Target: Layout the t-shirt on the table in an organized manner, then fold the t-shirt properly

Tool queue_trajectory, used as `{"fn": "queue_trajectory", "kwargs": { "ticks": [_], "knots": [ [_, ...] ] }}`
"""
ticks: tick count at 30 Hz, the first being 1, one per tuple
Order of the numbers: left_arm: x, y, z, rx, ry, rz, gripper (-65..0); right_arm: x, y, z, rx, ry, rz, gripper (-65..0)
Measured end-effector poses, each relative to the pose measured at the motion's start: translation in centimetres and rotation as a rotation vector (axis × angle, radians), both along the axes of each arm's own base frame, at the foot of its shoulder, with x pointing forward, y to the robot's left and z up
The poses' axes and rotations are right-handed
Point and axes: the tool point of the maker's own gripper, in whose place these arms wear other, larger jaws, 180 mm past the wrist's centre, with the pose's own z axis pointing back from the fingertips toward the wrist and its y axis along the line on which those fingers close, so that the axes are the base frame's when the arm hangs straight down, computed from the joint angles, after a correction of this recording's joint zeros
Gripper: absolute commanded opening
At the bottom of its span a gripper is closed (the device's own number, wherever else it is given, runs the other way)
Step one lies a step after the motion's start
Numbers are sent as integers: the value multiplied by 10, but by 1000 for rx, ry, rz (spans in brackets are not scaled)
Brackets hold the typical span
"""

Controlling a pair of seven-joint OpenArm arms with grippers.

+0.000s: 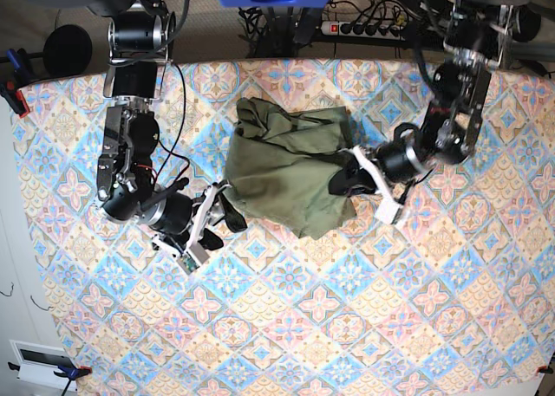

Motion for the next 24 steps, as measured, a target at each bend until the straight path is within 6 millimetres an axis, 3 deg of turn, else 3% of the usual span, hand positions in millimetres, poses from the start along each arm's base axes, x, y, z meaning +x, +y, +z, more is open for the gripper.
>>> {"fn": "queue_trajectory", "kwargs": {
  "ticks": [6, 9, 13, 18, 24],
  "knots": [
    [-32, 25, -29, -9, 108, 100, -650, -2, 0, -2, -14, 7, 8, -317],
    [-48, 23, -41, -33, 159, 127, -650, -4, 2, -4, -3, 11, 9, -317],
    [-63, 16, -55, -64, 214, 147, -650, -22, 12, -23, -38, 64, 56, -317],
    [-78, 10, -64, -81, 256, 152, -650, -24, 35, -18, -25, 43, 122, -317],
    [-94, 20, -82, 16, 280, 152, -650, -26, 34, -22, -36, 56, 125, -317]
  ]
}}
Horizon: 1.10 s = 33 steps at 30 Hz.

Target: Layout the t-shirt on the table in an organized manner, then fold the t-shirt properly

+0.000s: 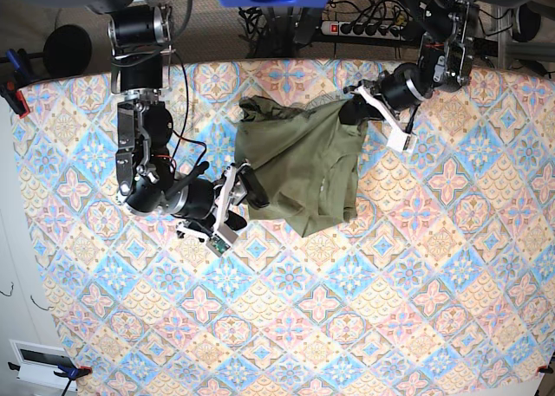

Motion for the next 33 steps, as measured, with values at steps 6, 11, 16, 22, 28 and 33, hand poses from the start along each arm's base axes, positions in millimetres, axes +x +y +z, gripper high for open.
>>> {"fn": "queue_trajectory", "kwargs": {
  "ticks": [6, 11, 16, 22, 28, 33],
  "knots": [
    [-16, 0, -32, 78, 67, -44, -650, -4, 12, -6, -12, 19, 44, -317],
    [-4, -14, 6, 63, -54, -82, -596, -13, 24, -11, -11, 34, 81, -317],
    [5, -13, 41, 41, -154, -58, -480, -11, 18, -8, -21, 19, 73, -340],
    [10, 17, 63, -84, -117, 29, -429, -12, 19, -10, -16, 22, 72, -380],
    [45, 59, 110, -198, -217, 168, -425, -7, -14, -41, -267, 21, 21, -394],
    [100, 80, 113, -264, -265, 254, -425, -21, -21, -70, -374, 73, 37, -445]
  ]
}}
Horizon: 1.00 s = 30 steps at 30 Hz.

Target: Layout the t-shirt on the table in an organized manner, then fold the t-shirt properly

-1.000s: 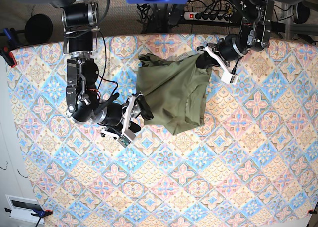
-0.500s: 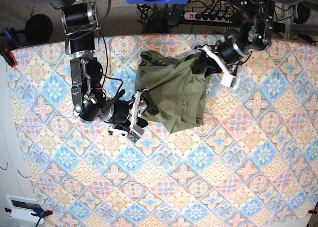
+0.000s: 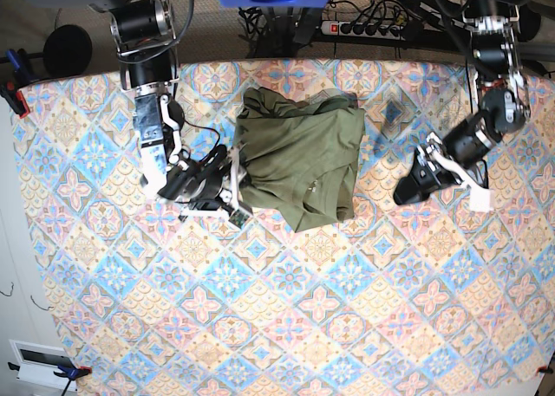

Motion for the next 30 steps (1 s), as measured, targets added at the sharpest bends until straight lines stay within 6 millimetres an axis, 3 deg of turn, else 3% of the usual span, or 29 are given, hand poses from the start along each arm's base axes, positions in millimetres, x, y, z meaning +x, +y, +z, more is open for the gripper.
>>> {"fn": "queue_trajectory", "kwargs": {
  "ticks": [2, 4, 6, 9, 12, 16, 22, 27, 30],
  "knots": [
    [19, 5, -18, -38, 42, 49, -425, -5, 1, -7, -9, 20, 4, -463],
    [28, -7, -35, -59, 99, 9, -425, -4, 1, -6, -6, 19, 5, -477],
    [46, -24, -38, -105, 102, -9, -424, -5, 1, -5, -5, 12, 2, -486],
    [67, -34, -40, -164, 108, -2, -424, -12, 1, -10, -3, 30, 3, -485],
    [80, -49, -52, -218, 151, 5, -424, -12, 0, -10, -8, 29, 2, -485],
    [80, -68, -65, -272, 196, -1, -424, -10, 0, -9, -7, 25, 2, -485],
    [68, -80, -72, -263, 244, -71, -424, -11, -1, -10, -7, 27, -2, -485],
    [62, -59, -85, -166, 270, -57, -418, -11, -1, -10, -7, 27, -2, -485],
    [65, -51, -83, -145, 265, -46, -317, -11, 0, -10, -6, 27, -1, -485]
  ]
}}
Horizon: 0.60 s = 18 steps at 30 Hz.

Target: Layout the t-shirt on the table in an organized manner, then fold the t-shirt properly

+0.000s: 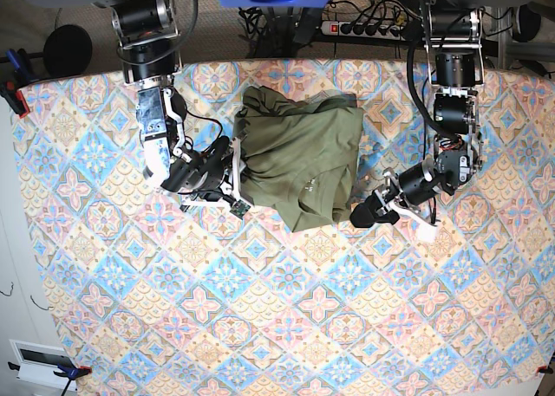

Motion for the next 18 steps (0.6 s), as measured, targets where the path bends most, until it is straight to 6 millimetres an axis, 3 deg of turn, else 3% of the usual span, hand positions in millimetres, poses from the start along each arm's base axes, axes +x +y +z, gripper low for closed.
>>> {"fn": "queue_trajectory", "kwargs": {
  "ticks": [4, 7, 10, 14, 18],
  "knots": [
    [4, 0, 4, 22, -16, -18, -195, 0, 0, 0, 0, 0, 1, -485],
    [3, 6, -3, 83, -6, -24, -195, 0, 0, 0, -1, 1, 1, -485],
    [4, -13, -10, 161, -4, -104, -195, 0, 0, 0, -1, 1, 1, -485],
    [8, -44, -4, 172, -34, -184, -195, 0, 0, 0, 0, 0, 1, -485],
    [11, -53, -6, 207, -43, -206, -204, 0, 0, 0, -1, 0, 1, -485]
  ]
}}
